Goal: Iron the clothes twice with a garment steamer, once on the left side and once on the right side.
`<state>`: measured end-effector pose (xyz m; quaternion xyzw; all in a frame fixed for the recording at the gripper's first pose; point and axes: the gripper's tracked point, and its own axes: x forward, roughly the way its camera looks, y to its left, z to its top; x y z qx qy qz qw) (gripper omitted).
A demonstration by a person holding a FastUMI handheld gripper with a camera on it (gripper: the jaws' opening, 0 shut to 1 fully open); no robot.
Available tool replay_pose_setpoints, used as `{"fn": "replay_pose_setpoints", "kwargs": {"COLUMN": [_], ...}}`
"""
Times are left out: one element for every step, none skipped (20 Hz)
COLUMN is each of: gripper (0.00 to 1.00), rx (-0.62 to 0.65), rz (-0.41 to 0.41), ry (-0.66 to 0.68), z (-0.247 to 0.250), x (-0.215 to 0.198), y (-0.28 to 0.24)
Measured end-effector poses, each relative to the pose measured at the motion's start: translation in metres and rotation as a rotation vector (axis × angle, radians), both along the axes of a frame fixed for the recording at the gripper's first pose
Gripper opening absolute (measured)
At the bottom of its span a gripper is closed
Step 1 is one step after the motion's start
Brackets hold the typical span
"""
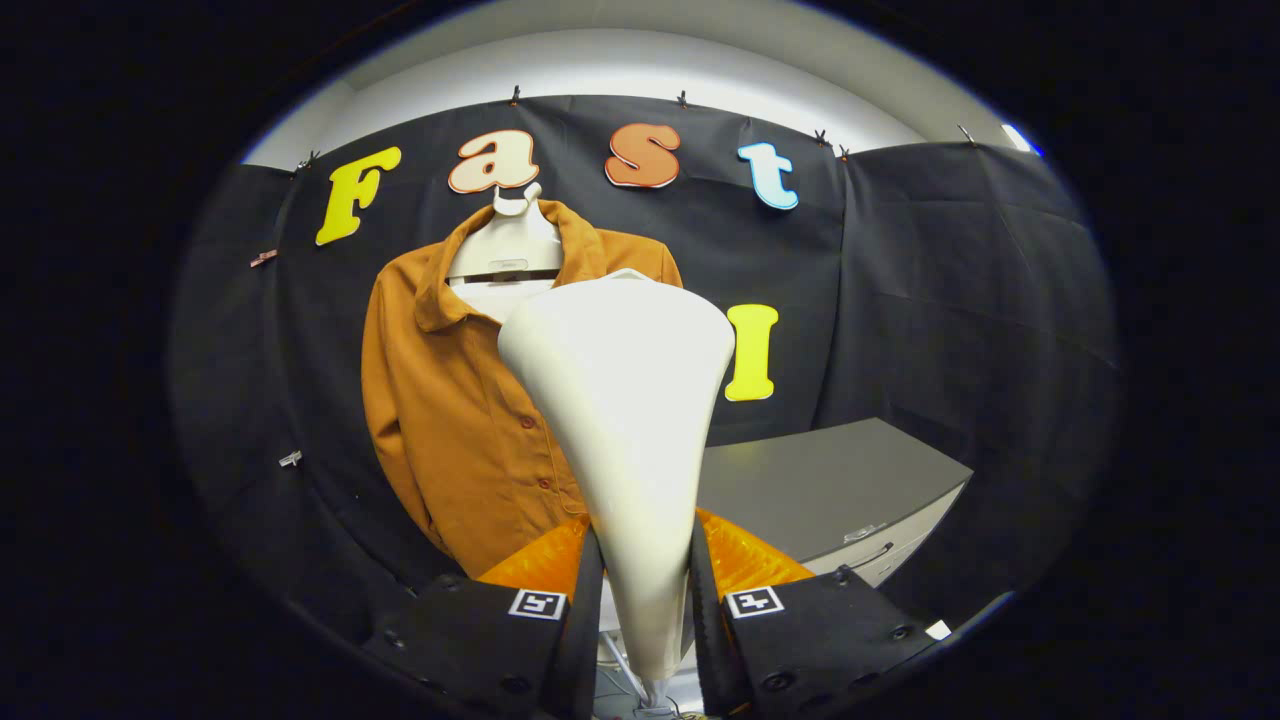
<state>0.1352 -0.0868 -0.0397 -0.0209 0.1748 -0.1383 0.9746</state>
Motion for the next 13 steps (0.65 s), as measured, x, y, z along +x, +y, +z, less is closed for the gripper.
{"fn": "replay_pose_setpoints", "kwargs": {"gripper": [0.43,0.43,0.43,0.43,0.43,0.43,0.43,0.43,0.43,0.43,0.43,0.43,0.43], "rx": [-0.008,-0.013,-0.015,-0.014,-0.014,-0.015,-0.016,-0.016,-0.017,-0.017,-0.017,-0.014,-0.013], "rz": [0.011,0.017,0.023,0.027,0.029,0.032,0.035,0.036,0.037,0.037,0.035,0.033,0.033], "ry": [-0.014,-0.023,-0.031,-0.036,-0.039,-0.04,-0.04,-0.04,-0.04,-0.04,-0.039,-0.038,-0.037], "z": [-0.0006,0.0002,0.0011,0.0028,0.0029,0.0028,0.0028,0.0023,0.0024,0.002,0.0017,0.0004,0.0004], "x": [-0.0049,-0.0059,-0.0072,-0.0078,-0.0071,-0.0076,-0.0072,-0.0059,-0.0056,-0.0041,-0.0034,-0.0033,-0.0023], "y": [0.0016,0.0009,-0.0003,-0.001,-0.0012,-0.0019,-0.0023,-0.0029,-0.0039,-0.0046,-0.0058,-0.0072,-0.0082]}}
